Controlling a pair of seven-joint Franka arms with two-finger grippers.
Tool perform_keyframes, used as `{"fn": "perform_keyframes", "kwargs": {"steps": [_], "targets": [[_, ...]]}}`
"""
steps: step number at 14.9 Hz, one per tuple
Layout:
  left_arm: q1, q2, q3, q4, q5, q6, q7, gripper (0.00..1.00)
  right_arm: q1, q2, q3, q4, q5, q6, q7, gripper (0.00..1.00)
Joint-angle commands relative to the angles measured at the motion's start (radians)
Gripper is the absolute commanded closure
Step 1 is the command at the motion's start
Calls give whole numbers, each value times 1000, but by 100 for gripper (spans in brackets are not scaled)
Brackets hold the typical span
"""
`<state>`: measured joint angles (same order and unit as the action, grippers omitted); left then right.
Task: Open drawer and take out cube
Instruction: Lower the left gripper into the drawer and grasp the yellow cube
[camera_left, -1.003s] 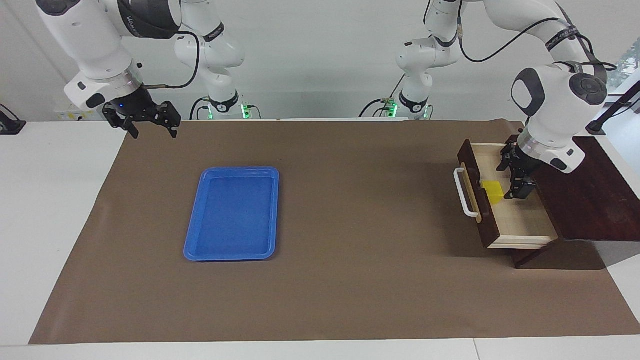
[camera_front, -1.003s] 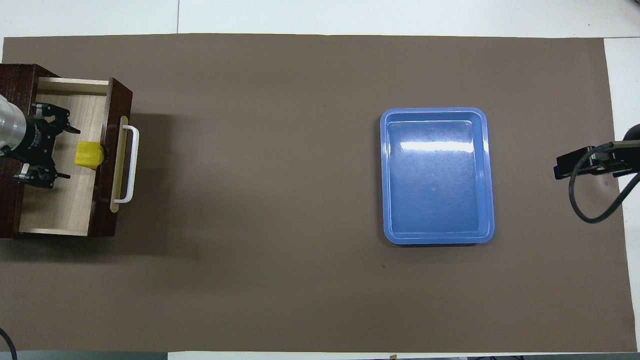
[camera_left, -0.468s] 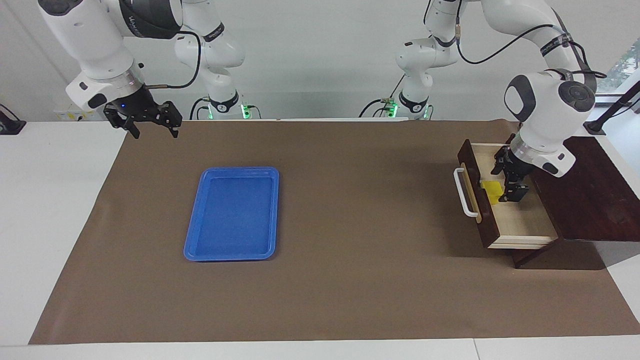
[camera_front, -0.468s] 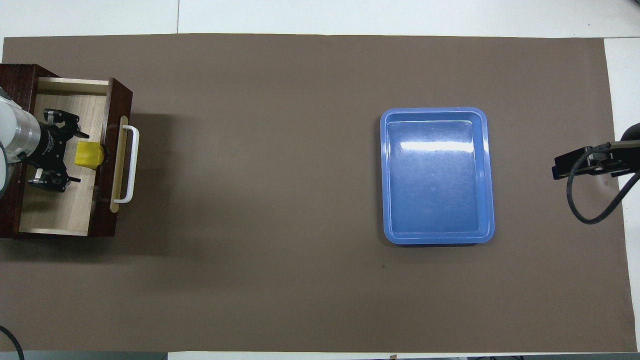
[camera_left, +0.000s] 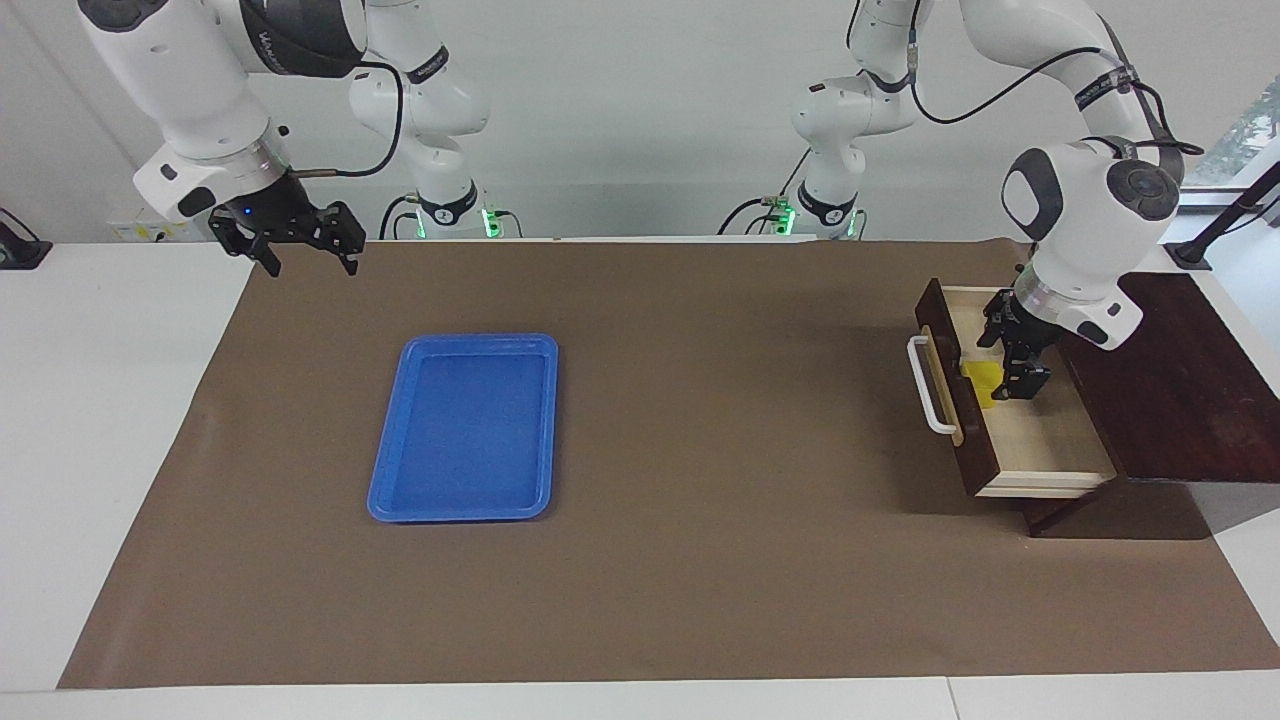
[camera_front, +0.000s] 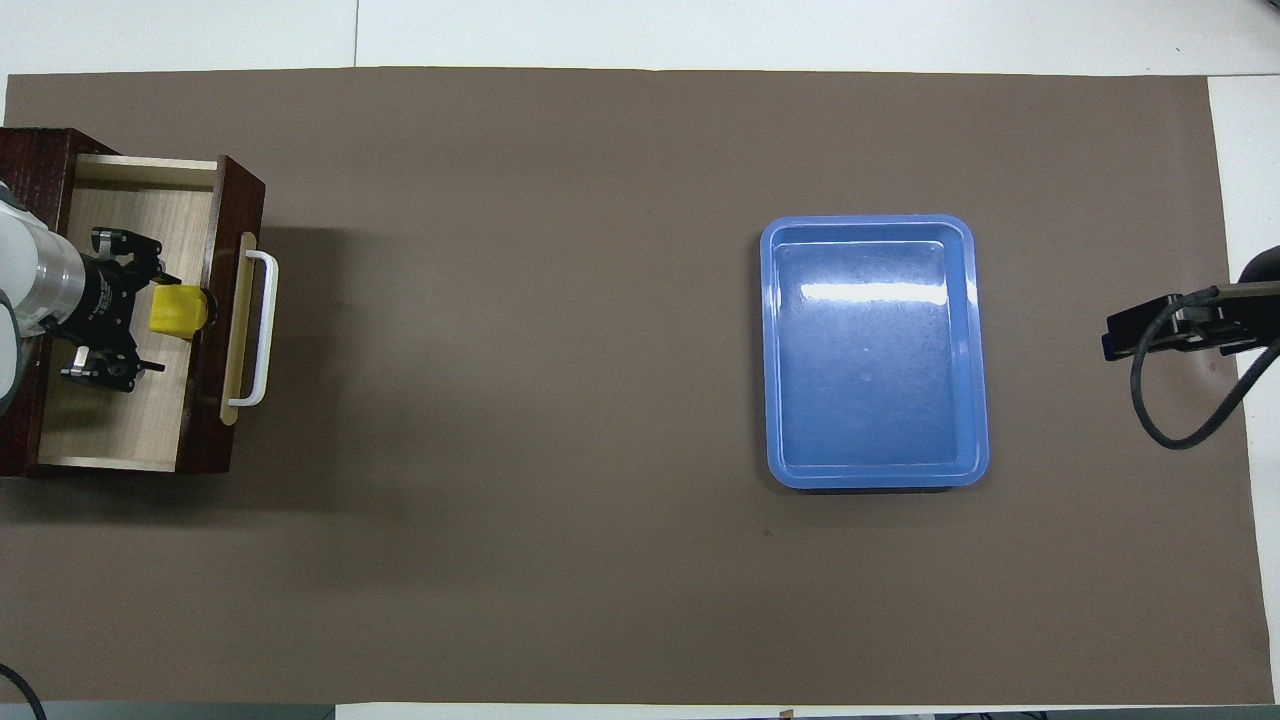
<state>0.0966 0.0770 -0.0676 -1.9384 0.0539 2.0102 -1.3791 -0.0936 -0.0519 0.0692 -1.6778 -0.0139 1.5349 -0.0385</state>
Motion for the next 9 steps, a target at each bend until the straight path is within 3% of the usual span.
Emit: {"fn": "perform_keyframes", "kwargs": {"steps": [1,2,3,7,9], "targets": [[-3,-32,0,-40,-14,22,-11,67,-2,-17,8,-13,-17,-10,6,0],[-5,-32,0,-40,-14,21,-20,87,-2,-17,8,-13,-15,-15,6,0],[-5,-32,0,-39,-14,24,-56,100,-2,-17,8,-13,-14,-16,6,0],[3,-20,0,-16,-22,31,-172,100,-2,-20,8,-25,38,-10,37,0],[3,19,0,100,-51,-31,-178,100,0,-28,9,-48,98,-2,188,0]]}}
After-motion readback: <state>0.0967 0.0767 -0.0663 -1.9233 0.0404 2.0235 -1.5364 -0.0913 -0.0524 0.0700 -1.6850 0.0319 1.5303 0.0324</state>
